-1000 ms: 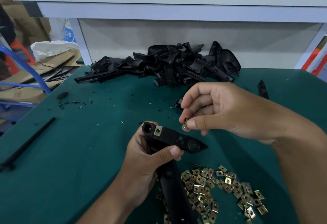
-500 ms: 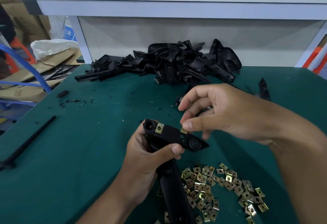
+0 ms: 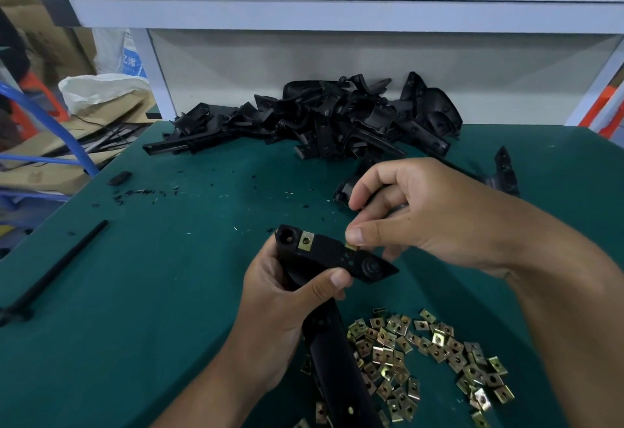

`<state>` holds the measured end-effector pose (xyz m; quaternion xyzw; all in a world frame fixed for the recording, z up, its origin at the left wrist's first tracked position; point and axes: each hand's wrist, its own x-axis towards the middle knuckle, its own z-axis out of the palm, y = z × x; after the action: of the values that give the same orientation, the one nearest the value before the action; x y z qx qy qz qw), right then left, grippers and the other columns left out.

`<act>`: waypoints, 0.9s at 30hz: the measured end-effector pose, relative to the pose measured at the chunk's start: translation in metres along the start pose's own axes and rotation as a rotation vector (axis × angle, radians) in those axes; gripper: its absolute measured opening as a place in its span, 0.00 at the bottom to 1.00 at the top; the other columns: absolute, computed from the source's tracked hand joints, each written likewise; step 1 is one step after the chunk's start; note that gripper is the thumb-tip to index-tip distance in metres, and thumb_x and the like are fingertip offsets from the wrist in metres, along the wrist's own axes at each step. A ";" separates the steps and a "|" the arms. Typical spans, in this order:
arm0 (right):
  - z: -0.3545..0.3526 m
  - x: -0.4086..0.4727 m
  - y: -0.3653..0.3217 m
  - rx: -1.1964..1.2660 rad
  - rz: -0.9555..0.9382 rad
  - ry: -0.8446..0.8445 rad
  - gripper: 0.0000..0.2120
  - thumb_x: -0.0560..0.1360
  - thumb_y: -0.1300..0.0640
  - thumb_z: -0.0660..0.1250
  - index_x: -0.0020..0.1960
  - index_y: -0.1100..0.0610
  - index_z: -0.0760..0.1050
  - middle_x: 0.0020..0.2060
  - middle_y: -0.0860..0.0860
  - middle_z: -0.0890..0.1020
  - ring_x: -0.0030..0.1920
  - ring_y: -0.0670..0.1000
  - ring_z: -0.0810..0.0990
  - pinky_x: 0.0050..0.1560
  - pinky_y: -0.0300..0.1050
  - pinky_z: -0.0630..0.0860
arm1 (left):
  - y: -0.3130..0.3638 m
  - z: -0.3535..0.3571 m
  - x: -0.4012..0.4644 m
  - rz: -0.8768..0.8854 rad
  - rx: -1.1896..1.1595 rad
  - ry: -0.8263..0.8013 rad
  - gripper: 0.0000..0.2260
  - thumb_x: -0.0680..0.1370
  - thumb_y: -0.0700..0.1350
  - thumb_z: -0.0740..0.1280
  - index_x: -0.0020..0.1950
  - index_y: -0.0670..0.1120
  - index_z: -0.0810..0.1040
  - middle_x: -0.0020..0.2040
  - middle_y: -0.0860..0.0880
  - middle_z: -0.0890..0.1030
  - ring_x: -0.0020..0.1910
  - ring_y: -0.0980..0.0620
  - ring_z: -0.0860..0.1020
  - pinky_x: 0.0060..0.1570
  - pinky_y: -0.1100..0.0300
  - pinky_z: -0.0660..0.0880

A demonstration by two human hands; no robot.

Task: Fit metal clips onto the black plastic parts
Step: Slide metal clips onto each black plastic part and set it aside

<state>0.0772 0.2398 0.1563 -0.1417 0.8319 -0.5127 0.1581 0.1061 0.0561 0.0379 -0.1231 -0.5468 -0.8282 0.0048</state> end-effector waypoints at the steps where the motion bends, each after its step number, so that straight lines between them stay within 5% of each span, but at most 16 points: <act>1: 0.000 0.000 0.000 -0.003 0.005 0.000 0.13 0.73 0.61 0.77 0.54 0.57 0.77 0.41 0.51 0.88 0.41 0.51 0.87 0.39 0.39 0.81 | 0.000 0.000 0.000 -0.001 0.009 0.000 0.17 0.63 0.52 0.84 0.45 0.50 0.81 0.38 0.46 0.82 0.34 0.52 0.79 0.37 0.62 0.77; 11: 0.001 0.000 0.000 -0.001 0.049 -0.049 0.12 0.73 0.60 0.77 0.53 0.59 0.77 0.38 0.54 0.87 0.37 0.50 0.87 0.37 0.37 0.80 | 0.002 0.000 0.000 0.012 0.011 -0.009 0.13 0.66 0.44 0.80 0.45 0.48 0.80 0.36 0.47 0.80 0.34 0.54 0.77 0.34 0.64 0.75; 21: 0.005 0.004 0.004 -0.155 0.007 -0.099 0.12 0.72 0.52 0.78 0.50 0.50 0.78 0.41 0.49 0.88 0.39 0.47 0.86 0.44 0.43 0.83 | 0.003 -0.001 0.002 0.031 0.002 -0.016 0.12 0.65 0.43 0.80 0.44 0.52 0.81 0.39 0.49 0.83 0.36 0.55 0.80 0.38 0.64 0.77; 27: -0.003 0.001 0.004 -0.049 0.065 -0.239 0.18 0.75 0.45 0.72 0.60 0.52 0.76 0.46 0.51 0.88 0.47 0.48 0.87 0.46 0.42 0.83 | 0.005 0.000 0.002 0.063 -0.014 0.041 0.13 0.67 0.43 0.79 0.48 0.46 0.80 0.40 0.45 0.83 0.37 0.52 0.80 0.38 0.63 0.78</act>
<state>0.0748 0.2438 0.1543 -0.1785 0.8236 -0.4662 0.2692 0.1051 0.0546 0.0428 -0.1237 -0.5365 -0.8338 0.0413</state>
